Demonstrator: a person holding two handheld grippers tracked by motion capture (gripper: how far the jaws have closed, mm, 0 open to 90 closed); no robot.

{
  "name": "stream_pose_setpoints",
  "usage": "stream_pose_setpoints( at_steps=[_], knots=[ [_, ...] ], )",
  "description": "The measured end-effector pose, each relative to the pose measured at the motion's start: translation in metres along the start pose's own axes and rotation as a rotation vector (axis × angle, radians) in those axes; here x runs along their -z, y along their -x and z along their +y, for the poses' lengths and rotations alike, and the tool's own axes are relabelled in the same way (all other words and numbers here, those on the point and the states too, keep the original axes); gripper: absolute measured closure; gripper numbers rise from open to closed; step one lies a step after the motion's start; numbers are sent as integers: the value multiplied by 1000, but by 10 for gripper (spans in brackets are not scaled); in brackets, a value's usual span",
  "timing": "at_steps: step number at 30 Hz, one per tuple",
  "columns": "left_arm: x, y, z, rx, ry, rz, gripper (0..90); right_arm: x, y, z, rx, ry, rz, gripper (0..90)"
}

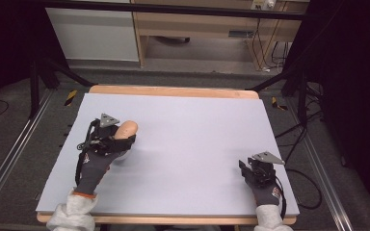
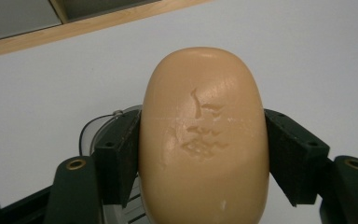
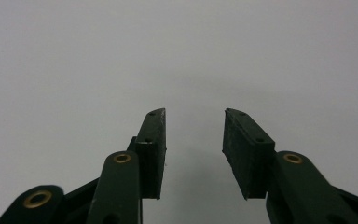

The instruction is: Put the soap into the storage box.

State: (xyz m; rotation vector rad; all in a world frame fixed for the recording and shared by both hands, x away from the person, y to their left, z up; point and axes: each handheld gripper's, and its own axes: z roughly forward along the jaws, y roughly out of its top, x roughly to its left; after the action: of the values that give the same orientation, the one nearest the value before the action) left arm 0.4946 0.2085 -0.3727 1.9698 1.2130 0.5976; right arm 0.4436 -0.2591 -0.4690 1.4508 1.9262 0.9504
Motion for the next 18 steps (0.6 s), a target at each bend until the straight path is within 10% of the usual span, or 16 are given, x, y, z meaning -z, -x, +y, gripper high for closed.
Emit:
stream_pose_setpoints(
  at_steps=[18],
  knots=[
    [-18, -16, -7, 31, -43, 52, 319, -2, 0, 0, 3, -4, 2, 597]
  ],
)
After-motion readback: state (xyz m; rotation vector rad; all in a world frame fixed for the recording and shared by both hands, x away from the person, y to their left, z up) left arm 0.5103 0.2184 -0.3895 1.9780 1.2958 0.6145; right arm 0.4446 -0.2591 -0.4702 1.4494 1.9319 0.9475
